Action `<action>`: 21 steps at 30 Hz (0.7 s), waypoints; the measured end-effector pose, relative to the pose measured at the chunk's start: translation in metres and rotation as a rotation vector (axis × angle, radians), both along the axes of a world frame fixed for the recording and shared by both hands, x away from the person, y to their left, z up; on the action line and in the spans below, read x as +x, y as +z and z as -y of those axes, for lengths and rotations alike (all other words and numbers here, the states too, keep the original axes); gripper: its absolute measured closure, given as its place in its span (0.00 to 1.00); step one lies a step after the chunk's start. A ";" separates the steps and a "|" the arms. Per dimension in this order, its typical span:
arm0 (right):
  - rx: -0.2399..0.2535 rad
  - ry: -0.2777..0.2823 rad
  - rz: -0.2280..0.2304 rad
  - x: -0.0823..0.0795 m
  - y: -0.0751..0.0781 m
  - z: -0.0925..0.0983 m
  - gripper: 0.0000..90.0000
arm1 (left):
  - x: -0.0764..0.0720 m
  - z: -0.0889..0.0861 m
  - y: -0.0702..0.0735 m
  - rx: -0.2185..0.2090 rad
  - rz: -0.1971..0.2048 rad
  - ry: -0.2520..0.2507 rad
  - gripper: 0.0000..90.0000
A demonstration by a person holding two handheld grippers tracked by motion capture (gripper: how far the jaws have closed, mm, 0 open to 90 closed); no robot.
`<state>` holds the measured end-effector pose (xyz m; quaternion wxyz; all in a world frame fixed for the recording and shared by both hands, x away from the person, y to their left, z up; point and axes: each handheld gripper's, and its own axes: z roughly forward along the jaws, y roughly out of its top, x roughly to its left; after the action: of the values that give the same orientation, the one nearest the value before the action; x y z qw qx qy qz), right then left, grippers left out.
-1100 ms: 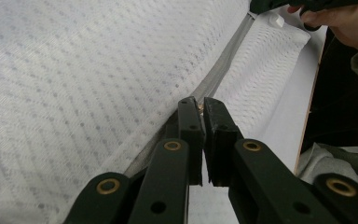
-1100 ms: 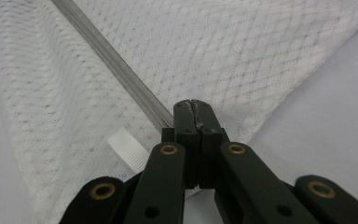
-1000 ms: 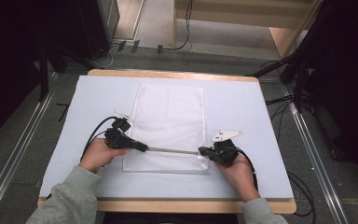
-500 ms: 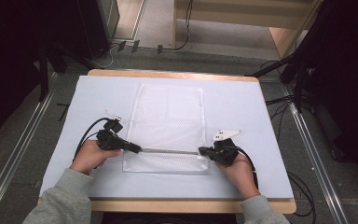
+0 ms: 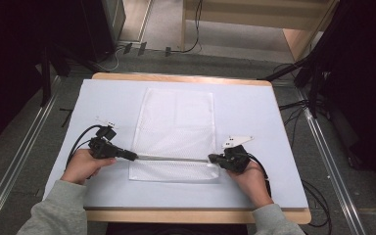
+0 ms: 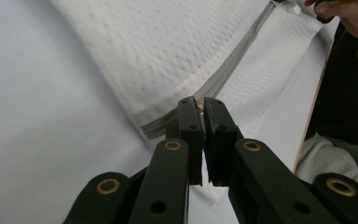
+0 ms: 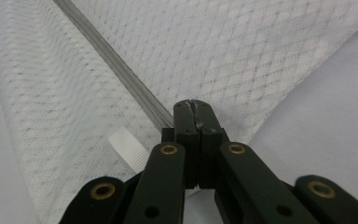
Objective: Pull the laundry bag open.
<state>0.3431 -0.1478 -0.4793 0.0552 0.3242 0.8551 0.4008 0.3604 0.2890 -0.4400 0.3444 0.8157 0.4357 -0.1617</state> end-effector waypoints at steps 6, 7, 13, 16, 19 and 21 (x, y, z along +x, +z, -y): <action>0.002 0.003 -0.004 0.001 0.000 0.000 1.00 | -0.006 -0.018 0.000 0.000 0.006 0.017 0.98; 0.004 0.004 -0.005 0.001 0.000 0.000 1.00 | -0.007 -0.019 0.000 -0.001 0.007 0.017 0.98; 0.003 0.015 -0.002 0.002 0.000 0.000 1.00 | -0.010 -0.020 -0.001 0.013 0.007 0.018 0.98; 0.003 0.012 -0.010 0.002 0.000 0.001 1.00 | -0.011 -0.020 -0.002 0.008 0.000 0.019 0.98; 0.005 0.015 -0.016 0.004 0.000 0.001 1.00 | -0.012 -0.019 -0.001 0.001 0.015 0.006 0.98; 0.010 0.011 -0.027 0.004 0.000 0.001 1.00 | -0.013 -0.019 0.000 -0.002 0.029 0.008 0.98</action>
<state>0.3471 -0.1490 -0.4789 0.0399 0.3251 0.8554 0.4012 0.3474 0.3081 -0.4400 0.3519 0.8159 0.4338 -0.1490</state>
